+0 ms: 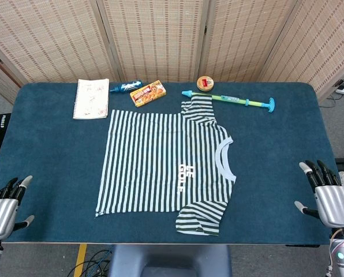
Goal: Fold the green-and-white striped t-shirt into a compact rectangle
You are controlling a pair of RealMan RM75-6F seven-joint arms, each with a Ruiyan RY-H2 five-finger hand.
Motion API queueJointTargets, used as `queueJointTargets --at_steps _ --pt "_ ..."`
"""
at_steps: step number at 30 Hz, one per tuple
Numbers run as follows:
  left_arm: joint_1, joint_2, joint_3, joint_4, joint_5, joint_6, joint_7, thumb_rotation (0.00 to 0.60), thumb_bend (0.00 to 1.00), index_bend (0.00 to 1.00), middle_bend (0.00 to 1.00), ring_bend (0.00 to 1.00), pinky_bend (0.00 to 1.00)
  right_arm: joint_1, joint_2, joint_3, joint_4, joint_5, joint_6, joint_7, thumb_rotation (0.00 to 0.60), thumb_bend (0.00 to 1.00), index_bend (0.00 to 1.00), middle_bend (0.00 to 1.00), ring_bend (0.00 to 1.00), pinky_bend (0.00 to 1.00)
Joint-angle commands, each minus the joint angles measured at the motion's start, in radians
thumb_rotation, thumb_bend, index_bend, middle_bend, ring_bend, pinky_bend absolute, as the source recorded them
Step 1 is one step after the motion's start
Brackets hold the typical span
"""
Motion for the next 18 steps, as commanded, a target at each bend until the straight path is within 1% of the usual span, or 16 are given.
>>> queueJointTargets --at_steps 1,11,16,18 --pt "-0.002 0.0 0.001 0.003 0.001 -0.004 -0.001 0.6 0.17 0.06 0.18 0.1 0.25 0.002 -0.002 0.0 0.001 -0.004 0.0 -0.001 0.6 0.06 0.06 0.09 0.04 0.13" --pt "-0.013 -0.002 0.011 0.019 0.038 -0.009 -0.031 0.6 0.17 0.08 0.18 0.11 0.25 -0.007 0.002 -0.001 -0.001 -0.02 0.025 0.008 0.6 0.06 0.06 0.09 0.04 0.14" --pt "-0.029 -0.01 0.011 0.037 0.065 -0.016 -0.05 0.6 0.17 0.13 0.18 0.17 0.26 -0.014 0.0 -0.003 0.004 -0.029 0.042 0.017 0.6 0.06 0.06 0.1 0.04 0.14" --pt "-0.037 -0.013 0.013 0.043 0.08 -0.02 -0.061 0.6 0.17 0.15 0.2 0.21 0.27 -0.017 0.0 -0.004 0.006 -0.031 0.047 0.019 0.6 0.06 0.06 0.1 0.04 0.14"
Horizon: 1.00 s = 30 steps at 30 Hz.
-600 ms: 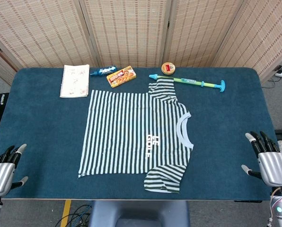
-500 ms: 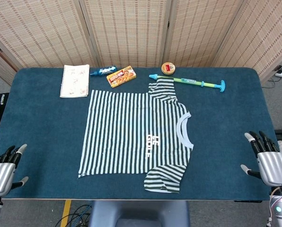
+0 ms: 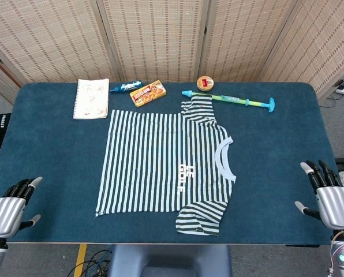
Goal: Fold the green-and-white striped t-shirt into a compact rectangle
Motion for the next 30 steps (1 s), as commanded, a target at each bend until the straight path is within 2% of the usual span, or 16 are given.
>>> queueJointTargets --at_steps 1,5,9,13,20,30 --pt "-0.012 -0.005 0.001 0.008 0.019 -0.006 -0.013 0.6 0.17 0.16 0.22 0.22 0.28 -0.003 0.0 0.0 0.002 -0.001 0.004 0.002 0.6 0.06 0.06 0.1 0.04 0.14" --pt "-0.04 -0.008 0.007 0.012 0.052 -0.031 -0.033 0.6 0.17 0.22 0.43 0.41 0.45 -0.007 -0.001 -0.001 0.004 -0.001 0.009 0.004 0.6 0.06 0.06 0.1 0.04 0.13" --pt "-0.081 -0.02 0.017 0.029 0.097 -0.072 -0.054 0.6 0.17 0.32 0.63 0.56 0.69 -0.011 -0.004 -0.003 0.004 -0.006 0.017 0.007 0.6 0.06 0.06 0.1 0.04 0.14" --pt "-0.128 -0.053 0.028 0.07 0.143 -0.116 -0.092 0.6 0.17 0.37 0.76 0.68 0.84 -0.012 -0.003 -0.005 0.006 -0.009 0.018 0.005 0.6 0.06 0.06 0.11 0.04 0.13" --pt "-0.189 -0.106 0.043 0.108 0.171 -0.189 -0.098 0.6 0.17 0.41 0.86 0.77 0.92 -0.02 -0.001 -0.004 0.003 -0.011 0.029 0.007 0.6 0.06 0.06 0.12 0.04 0.14" --pt "-0.245 -0.195 0.053 0.158 0.148 -0.285 -0.057 0.6 0.17 0.42 0.89 0.8 0.94 -0.021 -0.007 -0.004 0.011 -0.009 0.026 0.011 0.6 0.06 0.06 0.12 0.04 0.14"
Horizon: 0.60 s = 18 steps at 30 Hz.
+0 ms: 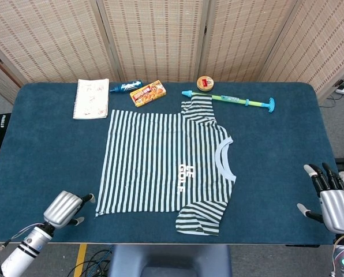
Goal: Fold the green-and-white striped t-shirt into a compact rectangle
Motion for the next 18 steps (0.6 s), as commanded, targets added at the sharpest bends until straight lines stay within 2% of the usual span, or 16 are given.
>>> queueJointTargets --at_steps 1,18 --pt "-0.017 -0.029 -0.001 0.013 -0.024 -0.032 0.019 0.6 0.17 0.42 0.89 0.8 0.94 0.0 -0.002 0.001 0.004 0.001 0.001 0.001 0.6 0.06 0.06 0.12 0.04 0.14" --pt "-0.061 -0.11 -0.014 0.009 -0.106 -0.095 0.077 0.6 0.17 0.42 0.89 0.81 0.94 -0.005 -0.01 0.006 0.031 0.014 0.0 0.022 0.6 0.06 0.06 0.12 0.04 0.14"
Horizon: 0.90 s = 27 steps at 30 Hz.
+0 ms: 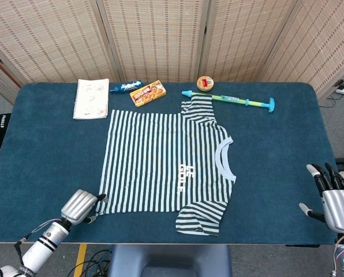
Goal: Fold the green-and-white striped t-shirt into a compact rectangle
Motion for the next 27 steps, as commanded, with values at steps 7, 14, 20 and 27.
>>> queueJointTargets --at_steps 7,14,20,27 --pt "-0.018 -0.032 -0.003 0.012 -0.034 -0.025 0.023 0.6 0.17 0.42 0.89 0.8 0.94 -0.006 -0.001 0.0 0.006 0.007 0.001 0.008 0.6 0.06 0.06 0.12 0.04 0.14" --pt "-0.031 -0.056 -0.016 0.028 -0.055 -0.023 0.025 0.6 0.17 0.43 0.89 0.81 0.94 -0.011 0.003 0.001 0.006 0.01 0.005 0.011 0.6 0.06 0.06 0.12 0.04 0.13" --pt "-0.039 -0.074 -0.026 0.046 -0.07 -0.018 0.022 0.6 0.17 0.44 0.89 0.81 0.94 -0.014 0.002 0.001 0.008 0.012 0.006 0.015 0.6 0.06 0.06 0.12 0.04 0.14" --pt "-0.047 -0.09 -0.032 0.059 -0.072 -0.004 -0.008 0.6 0.17 0.46 0.9 0.81 0.95 -0.014 -0.001 0.0 0.012 0.015 0.0 0.019 0.6 0.06 0.06 0.12 0.04 0.14"
